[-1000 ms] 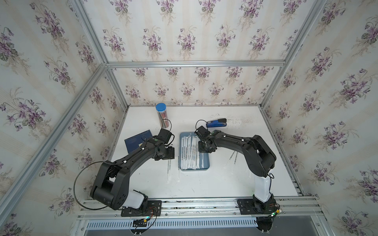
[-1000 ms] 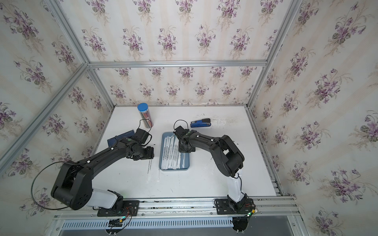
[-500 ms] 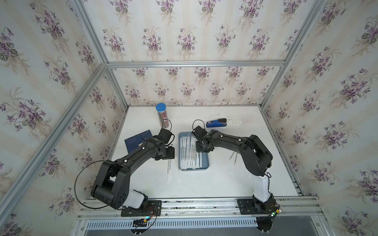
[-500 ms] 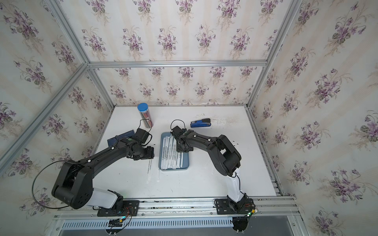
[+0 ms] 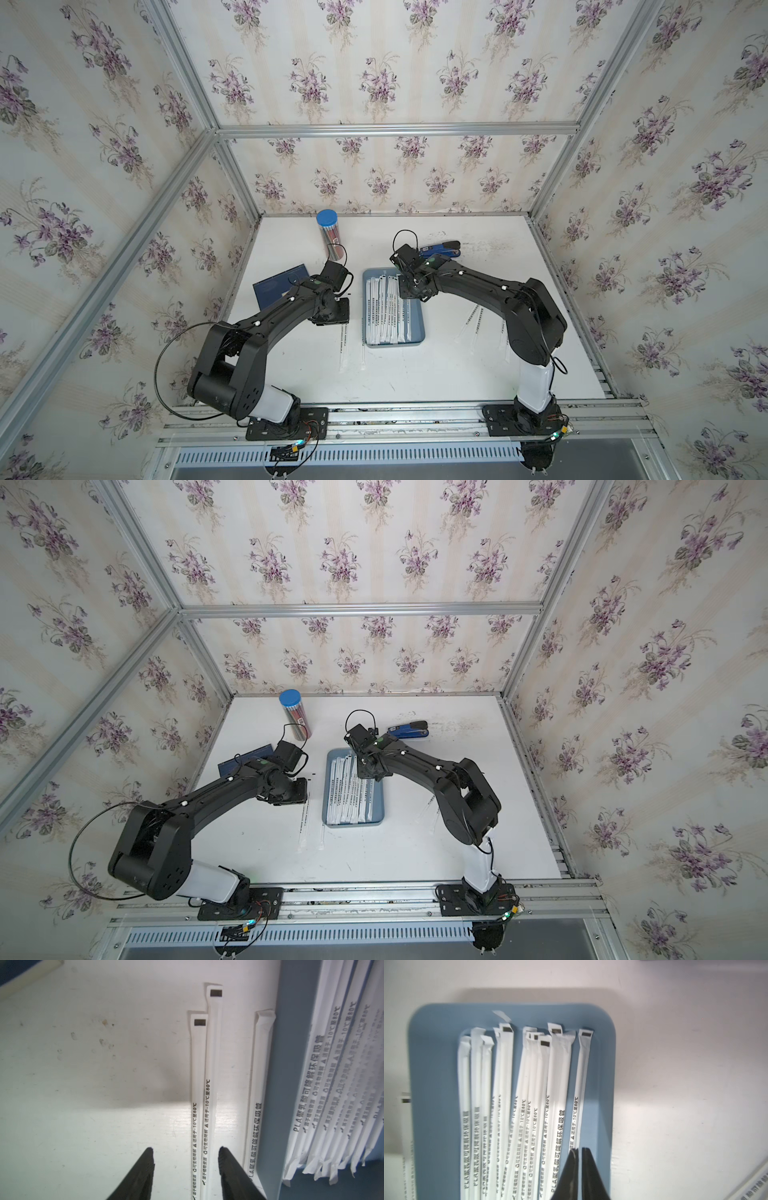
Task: Put the straws into the storage box
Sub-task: Adjust the straw in the storage box, then pick up the straw from the center of the board.
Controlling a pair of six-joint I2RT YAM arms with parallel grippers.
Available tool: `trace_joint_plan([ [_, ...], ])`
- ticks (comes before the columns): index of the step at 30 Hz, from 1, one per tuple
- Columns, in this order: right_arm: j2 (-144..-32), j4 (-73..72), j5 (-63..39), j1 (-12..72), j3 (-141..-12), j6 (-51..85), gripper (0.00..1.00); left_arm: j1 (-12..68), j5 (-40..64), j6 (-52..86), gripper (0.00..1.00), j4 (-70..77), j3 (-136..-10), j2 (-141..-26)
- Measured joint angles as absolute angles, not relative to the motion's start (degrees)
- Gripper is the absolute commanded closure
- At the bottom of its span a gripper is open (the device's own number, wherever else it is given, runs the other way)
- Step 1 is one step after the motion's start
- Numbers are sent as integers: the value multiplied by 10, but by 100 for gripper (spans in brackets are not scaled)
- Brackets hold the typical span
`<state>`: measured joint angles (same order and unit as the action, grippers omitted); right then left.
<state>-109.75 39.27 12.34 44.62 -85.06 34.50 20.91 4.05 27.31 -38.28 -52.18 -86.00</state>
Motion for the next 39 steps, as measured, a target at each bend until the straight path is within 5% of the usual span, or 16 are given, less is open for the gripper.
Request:
trace_joint_plan([
  [16, -1073, 405, 125, 446, -836, 349, 88, 209, 43, 259, 64, -374, -530, -936],
  [26, -1073, 405, 125, 446, -836, 349, 88, 208, 34, 251, 84, -368, -529, -954],
  [39, -1067, 404, 126, 446, -836, 350, 88, 206, 43, 244, 90, -372, -530, -920],
])
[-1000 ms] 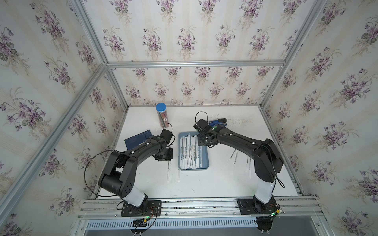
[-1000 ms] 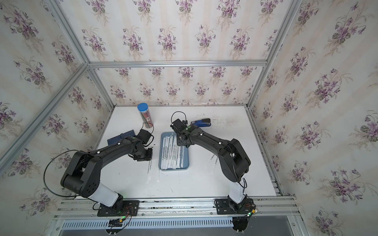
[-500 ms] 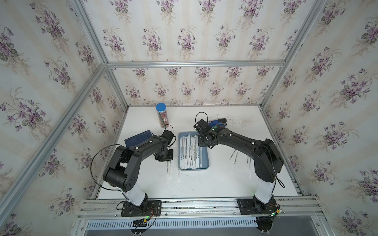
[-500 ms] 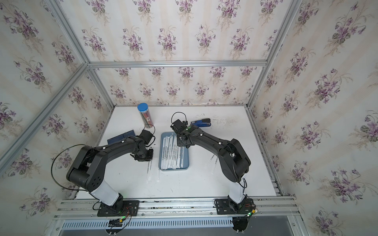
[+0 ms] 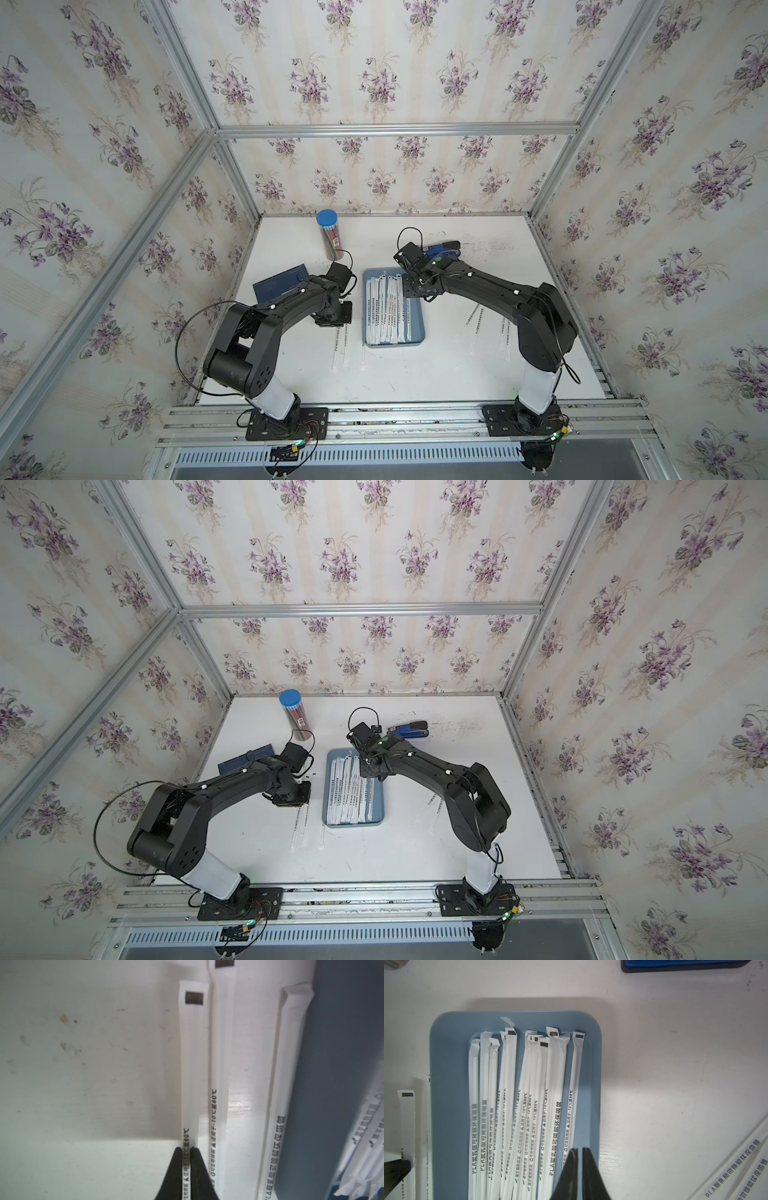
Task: Put the straws into the storage box
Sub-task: Pick up the straw from the center of the board.
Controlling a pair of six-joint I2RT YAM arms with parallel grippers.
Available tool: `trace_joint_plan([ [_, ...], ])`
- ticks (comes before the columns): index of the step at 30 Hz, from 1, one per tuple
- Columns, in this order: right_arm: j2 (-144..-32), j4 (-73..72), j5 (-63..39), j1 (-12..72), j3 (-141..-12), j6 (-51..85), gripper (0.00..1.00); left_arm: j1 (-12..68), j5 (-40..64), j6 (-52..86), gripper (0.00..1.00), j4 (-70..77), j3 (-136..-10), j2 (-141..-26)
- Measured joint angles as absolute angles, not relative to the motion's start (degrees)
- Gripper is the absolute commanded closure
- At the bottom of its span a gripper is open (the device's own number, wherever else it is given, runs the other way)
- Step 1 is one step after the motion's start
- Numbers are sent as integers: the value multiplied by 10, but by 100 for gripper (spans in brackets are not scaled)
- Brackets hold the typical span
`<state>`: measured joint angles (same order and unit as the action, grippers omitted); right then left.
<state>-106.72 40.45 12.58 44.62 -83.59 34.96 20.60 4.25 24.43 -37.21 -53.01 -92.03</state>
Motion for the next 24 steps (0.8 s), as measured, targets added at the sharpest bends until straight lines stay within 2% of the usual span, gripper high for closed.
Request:
trace_joint_plan([
  [10, -1067, 405, 126, 446, -835, 350, 88, 201, 43, 244, 92, -399, -553, -891],
  [17, -1051, 405, 120, 436, -839, 350, 88, 201, 50, 246, 92, -443, -614, -862],
  [24, -998, 388, 106, 375, -798, 353, 88, 284, 84, 310, 92, -453, -725, -904],
])
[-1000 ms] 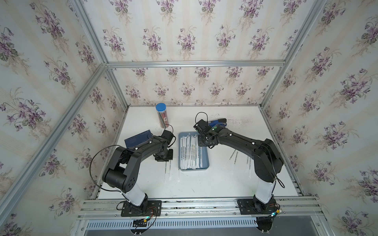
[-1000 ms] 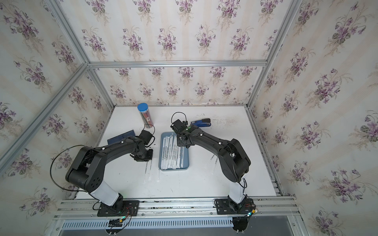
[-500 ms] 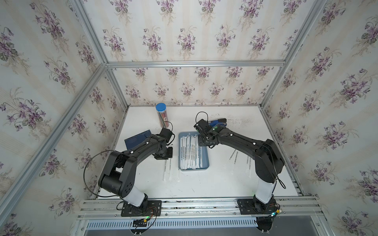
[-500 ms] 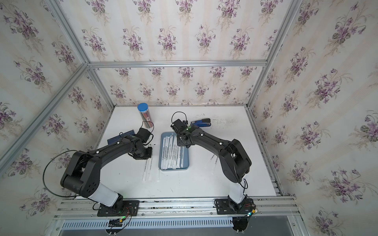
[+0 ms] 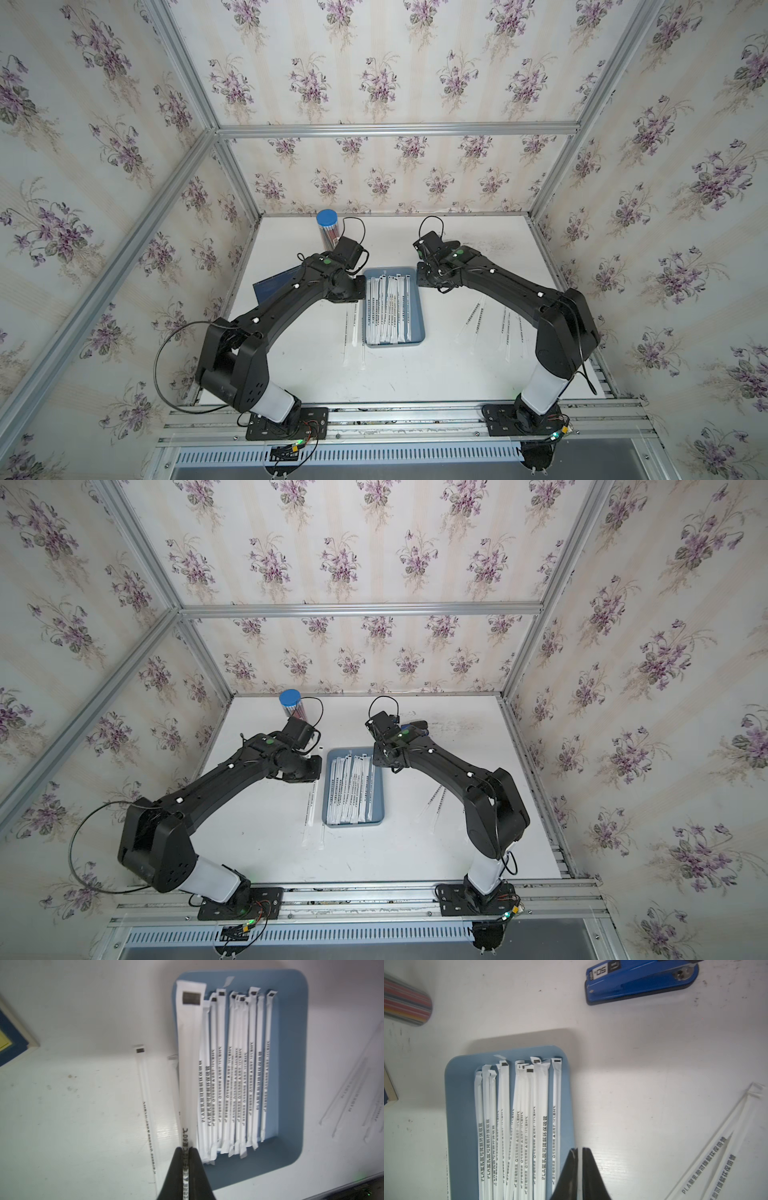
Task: Put the straws into the storage box
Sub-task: Pick up the straw from the center of the board, then place the straw in the storage box.
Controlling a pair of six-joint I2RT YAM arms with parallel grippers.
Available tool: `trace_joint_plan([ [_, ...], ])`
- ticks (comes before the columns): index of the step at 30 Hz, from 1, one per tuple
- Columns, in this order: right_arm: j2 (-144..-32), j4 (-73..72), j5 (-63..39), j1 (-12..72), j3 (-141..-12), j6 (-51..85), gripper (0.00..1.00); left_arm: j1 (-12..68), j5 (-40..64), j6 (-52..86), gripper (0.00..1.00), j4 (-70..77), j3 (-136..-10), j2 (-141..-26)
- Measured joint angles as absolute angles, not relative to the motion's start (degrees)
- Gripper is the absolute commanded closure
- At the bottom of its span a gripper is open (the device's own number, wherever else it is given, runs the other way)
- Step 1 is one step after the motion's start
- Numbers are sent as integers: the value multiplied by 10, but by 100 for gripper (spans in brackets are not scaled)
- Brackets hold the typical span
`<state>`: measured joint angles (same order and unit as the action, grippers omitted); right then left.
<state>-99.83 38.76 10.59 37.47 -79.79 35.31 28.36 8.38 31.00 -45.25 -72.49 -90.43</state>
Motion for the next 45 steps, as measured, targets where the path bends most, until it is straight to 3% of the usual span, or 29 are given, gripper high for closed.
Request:
trace_joint_plan([
  [10, -957, 373, 91, 337, -745, 358, 88, 359, 147, 416, 92, -387, -832, -1065],
  [17, -957, 370, 89, 336, -740, 358, 88, 368, 172, 452, 92, -358, -852, -1120],
  [41, -969, 361, 83, 336, -740, 356, 88, 380, 199, 448, 91, -289, -866, -1207],
  [45, -968, 361, 83, 336, -740, 356, 88, 379, 196, 447, 86, -289, -866, -1212],
])
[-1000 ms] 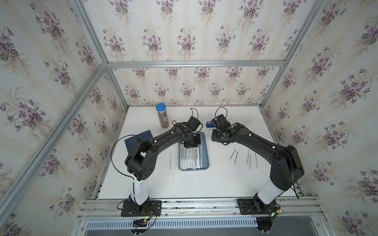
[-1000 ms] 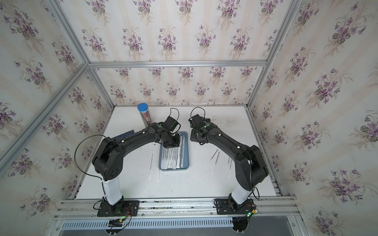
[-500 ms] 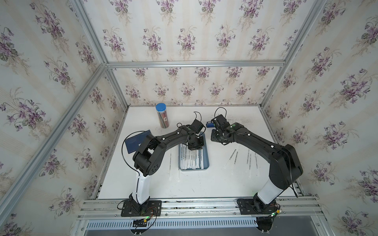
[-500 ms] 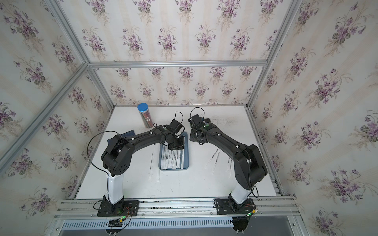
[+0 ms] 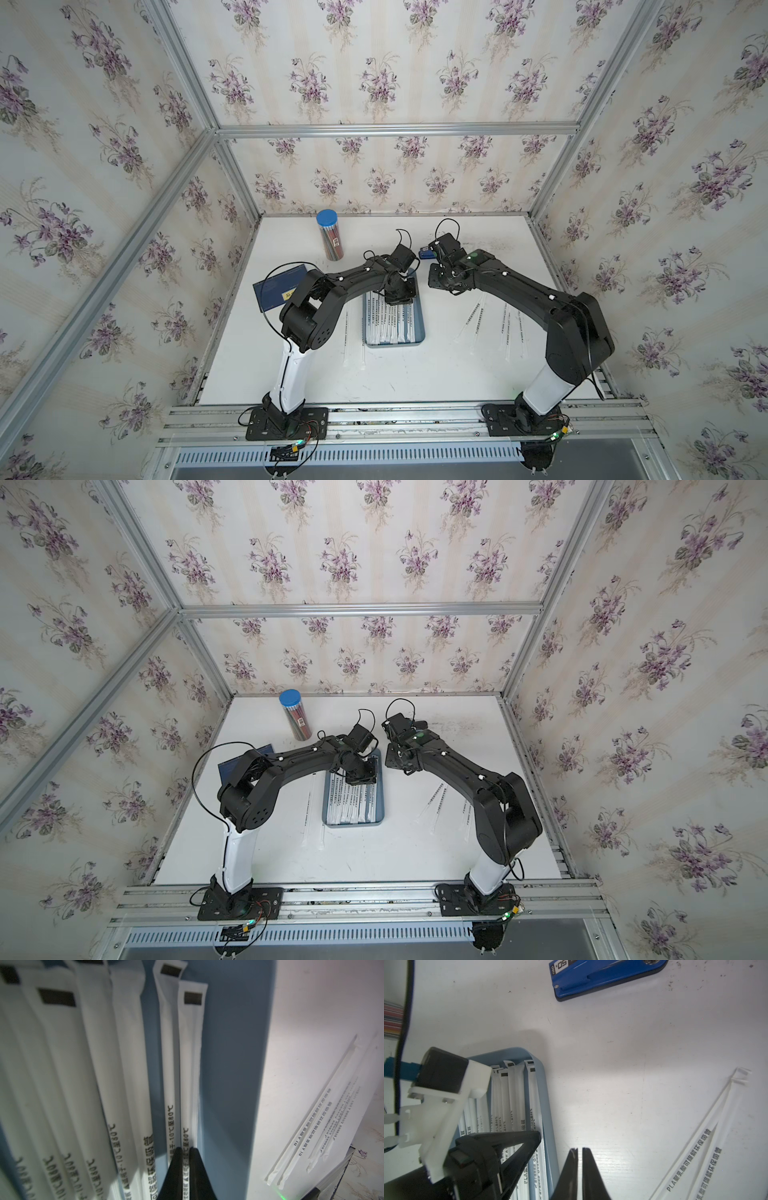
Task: Put the straws into the storage box
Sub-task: Place the straw in the storage box.
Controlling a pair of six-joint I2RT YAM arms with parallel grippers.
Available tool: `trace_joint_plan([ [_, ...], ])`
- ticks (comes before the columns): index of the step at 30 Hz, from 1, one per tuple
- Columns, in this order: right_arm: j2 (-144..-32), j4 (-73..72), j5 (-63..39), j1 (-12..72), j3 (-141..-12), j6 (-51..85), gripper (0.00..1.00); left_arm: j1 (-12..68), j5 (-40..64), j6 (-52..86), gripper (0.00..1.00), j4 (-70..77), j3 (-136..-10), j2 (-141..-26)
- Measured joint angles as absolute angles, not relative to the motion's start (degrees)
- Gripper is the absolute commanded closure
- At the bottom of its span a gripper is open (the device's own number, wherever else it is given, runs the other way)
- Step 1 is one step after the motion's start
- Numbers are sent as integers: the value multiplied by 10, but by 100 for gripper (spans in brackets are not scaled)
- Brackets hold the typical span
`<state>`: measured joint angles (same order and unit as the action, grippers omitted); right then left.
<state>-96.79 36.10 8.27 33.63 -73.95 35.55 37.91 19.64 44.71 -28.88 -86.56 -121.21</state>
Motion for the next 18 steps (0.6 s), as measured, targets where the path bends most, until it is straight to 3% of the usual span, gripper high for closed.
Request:
trace_joint_plan([
  [11, -962, 359, 83, 336, -718, 356, 88, 379, 186, 427, 80, -294, -872, -1207],
  [18, -908, 364, 83, 307, -616, 377, 85, 376, 149, 394, 70, -327, -864, -1121],
])
